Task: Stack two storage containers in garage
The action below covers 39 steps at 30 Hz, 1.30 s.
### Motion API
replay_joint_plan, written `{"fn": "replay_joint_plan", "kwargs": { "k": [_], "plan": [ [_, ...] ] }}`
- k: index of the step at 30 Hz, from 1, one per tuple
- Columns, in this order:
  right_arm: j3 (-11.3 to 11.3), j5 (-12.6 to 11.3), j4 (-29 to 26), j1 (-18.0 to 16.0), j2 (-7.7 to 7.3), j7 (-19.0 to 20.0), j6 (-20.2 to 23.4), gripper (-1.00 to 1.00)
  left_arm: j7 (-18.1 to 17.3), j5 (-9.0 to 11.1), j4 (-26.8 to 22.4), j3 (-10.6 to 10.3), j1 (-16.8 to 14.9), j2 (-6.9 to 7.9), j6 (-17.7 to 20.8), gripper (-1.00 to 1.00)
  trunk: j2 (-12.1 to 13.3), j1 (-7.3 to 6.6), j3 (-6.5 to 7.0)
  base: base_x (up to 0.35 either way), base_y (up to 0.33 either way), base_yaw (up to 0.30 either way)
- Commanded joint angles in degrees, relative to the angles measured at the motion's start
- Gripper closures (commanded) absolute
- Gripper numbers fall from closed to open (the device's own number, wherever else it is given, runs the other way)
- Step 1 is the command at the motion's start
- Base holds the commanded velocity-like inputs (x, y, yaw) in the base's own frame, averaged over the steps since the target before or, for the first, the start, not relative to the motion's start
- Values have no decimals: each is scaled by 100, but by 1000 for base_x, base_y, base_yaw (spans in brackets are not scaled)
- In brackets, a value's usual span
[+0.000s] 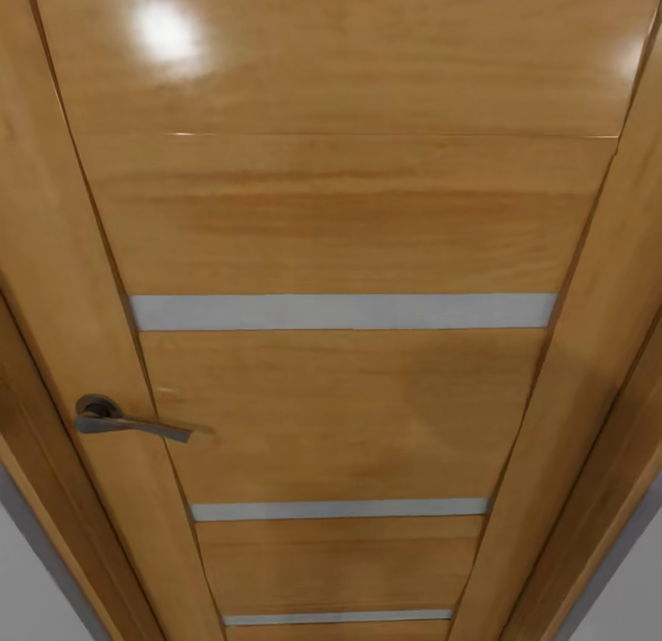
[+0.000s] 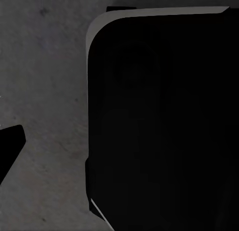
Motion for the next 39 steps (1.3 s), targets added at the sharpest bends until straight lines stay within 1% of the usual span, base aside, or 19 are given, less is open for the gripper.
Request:
{"fn": "replay_joint_plan", "kwargs": {
  "k": [1,39],
  "plan": [
    [10,-5,1,-1,0,-3,-16,-100,5,11,0,3,-1,0,-15,-100,-2,1,-4,34,23,0],
    [10,4,1,-1,0,-3,-9,-100,15,8,0,4,-1,5,-15,-100,-2,1,-4,2,1,0]
  ]
}}
